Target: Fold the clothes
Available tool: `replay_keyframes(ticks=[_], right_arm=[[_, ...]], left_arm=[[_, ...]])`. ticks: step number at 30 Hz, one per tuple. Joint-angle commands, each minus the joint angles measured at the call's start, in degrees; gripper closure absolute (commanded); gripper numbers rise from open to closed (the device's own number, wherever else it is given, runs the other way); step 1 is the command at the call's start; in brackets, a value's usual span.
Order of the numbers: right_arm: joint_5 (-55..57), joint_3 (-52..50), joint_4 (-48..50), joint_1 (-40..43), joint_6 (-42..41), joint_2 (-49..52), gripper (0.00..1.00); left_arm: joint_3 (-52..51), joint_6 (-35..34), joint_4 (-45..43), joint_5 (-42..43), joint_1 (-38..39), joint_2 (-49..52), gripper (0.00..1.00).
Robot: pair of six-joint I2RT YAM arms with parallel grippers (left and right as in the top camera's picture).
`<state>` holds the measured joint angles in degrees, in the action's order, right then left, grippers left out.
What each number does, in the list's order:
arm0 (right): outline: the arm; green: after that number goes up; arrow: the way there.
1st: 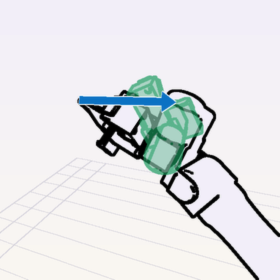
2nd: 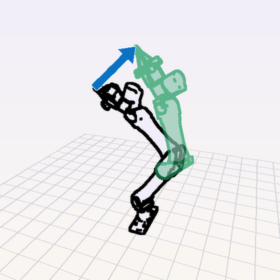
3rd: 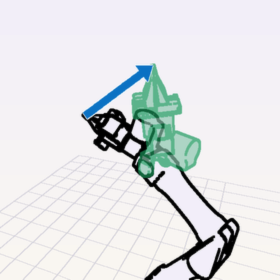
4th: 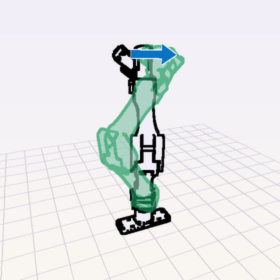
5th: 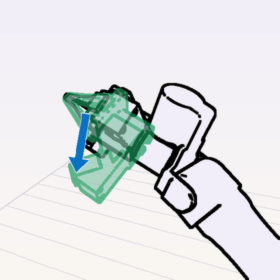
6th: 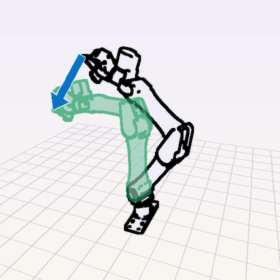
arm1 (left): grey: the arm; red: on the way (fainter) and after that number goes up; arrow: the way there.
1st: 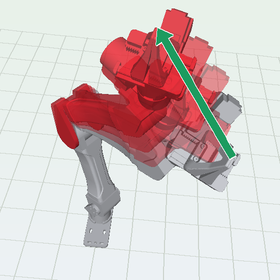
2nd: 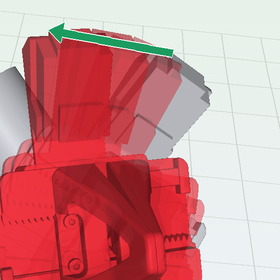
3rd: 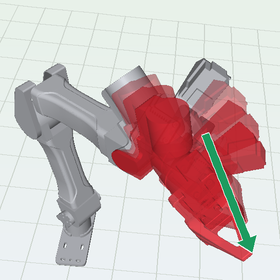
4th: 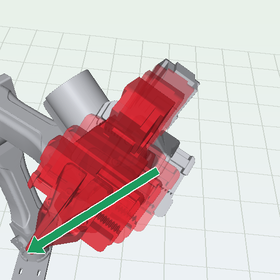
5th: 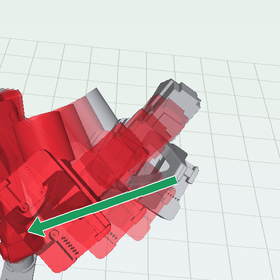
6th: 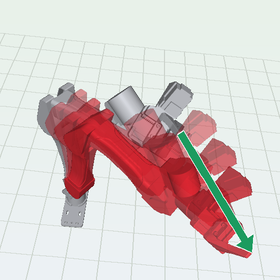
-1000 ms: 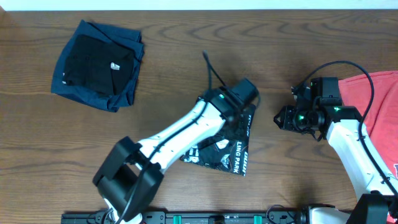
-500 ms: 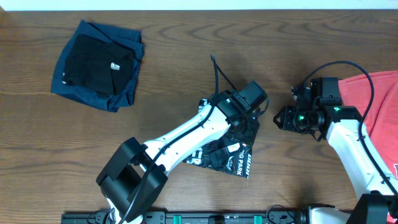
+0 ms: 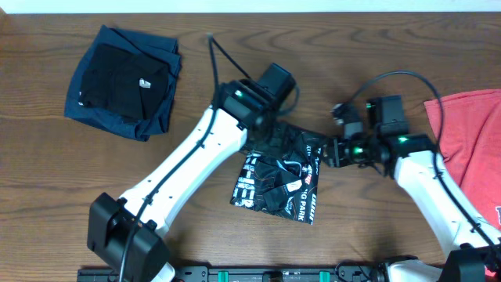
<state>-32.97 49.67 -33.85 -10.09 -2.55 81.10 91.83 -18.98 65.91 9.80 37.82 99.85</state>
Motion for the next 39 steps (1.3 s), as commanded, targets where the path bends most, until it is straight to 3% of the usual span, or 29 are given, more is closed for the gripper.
replay_keyframes(ticks=[1, 5, 12, 14, 17, 18, 19, 27, 29, 32, 36, 39], right_arm=[[2.64, 0.15, 1.79, -6.16, 1.79, 0.24, 0.55], [12.07, 0.15, 3.15, -11.67, -0.17, 1.14, 0.46], [16.48, 0.15, 4.66, -14.53, -0.22, 9.35, 0.46], [16.48, 0.15, 6.12, -14.53, -1.66, 11.63, 0.55], [16.57, 0.15, 7.61, -14.1, -2.95, 12.9, 0.91], [16.7, 0.24, 8.11, -13.55, -4.2, 12.72, 0.98], [16.68, 0.48, 8.26, -12.87, -4.79, 12.15, 0.99], [16.68, 2.34, 8.76, -2.82, -7.69, 8.37, 0.98], [16.68, 2.19, 8.57, -0.92, -9.97, 8.57, 0.82], [16.02, 1.9, 8.35, 0.83, -11.61, 8.59, 0.67], [11.56, 1.9, 6.56, 1.09, -8.09, 8.57, 0.64], [4.02, 1.92, 4.52, 1.07, -2.29, 8.09, 0.67]], left_arm=[[-3.1, 1.38, 0.17, -2.73, -1.79, 0.72, 0.39], [-6.34, 1.4, -0.44, -0.76, -2.19, 1.11, 0.39], [-7.87, 1.4, -0.72, 0.46, -2.19, 1.11, 0.39], [-8.11, 1.4, -0.7, 0.46, -2.19, 1.11, 0.39], [-8.48, 1.4, -0.79, 0.46, -2.19, 1.11, 0.38], [-8.59, 1.4, -0.81, 0.44, -2.19, 1.11, 0.38], [-8.74, 1.4, -0.9, 0.44, -2.19, 1.11, 0.38], [-13.07, 1.31, -3.74, 1.33, -2.05, 1.14, 0.37], [-14.67, 1.29, -5.46, 2.84, -2.01, 1.14, 0.34], [-17.46, 1.14, -9.38, 6.4, -2.01, 1.25, 0.34], [-21.51, 1.16, -15.34, 10.88, -2.01, 1.25, 0.33], [-24.22, 1.18, -18.36, 12.94, -2.01, 1.25, 0.33]])
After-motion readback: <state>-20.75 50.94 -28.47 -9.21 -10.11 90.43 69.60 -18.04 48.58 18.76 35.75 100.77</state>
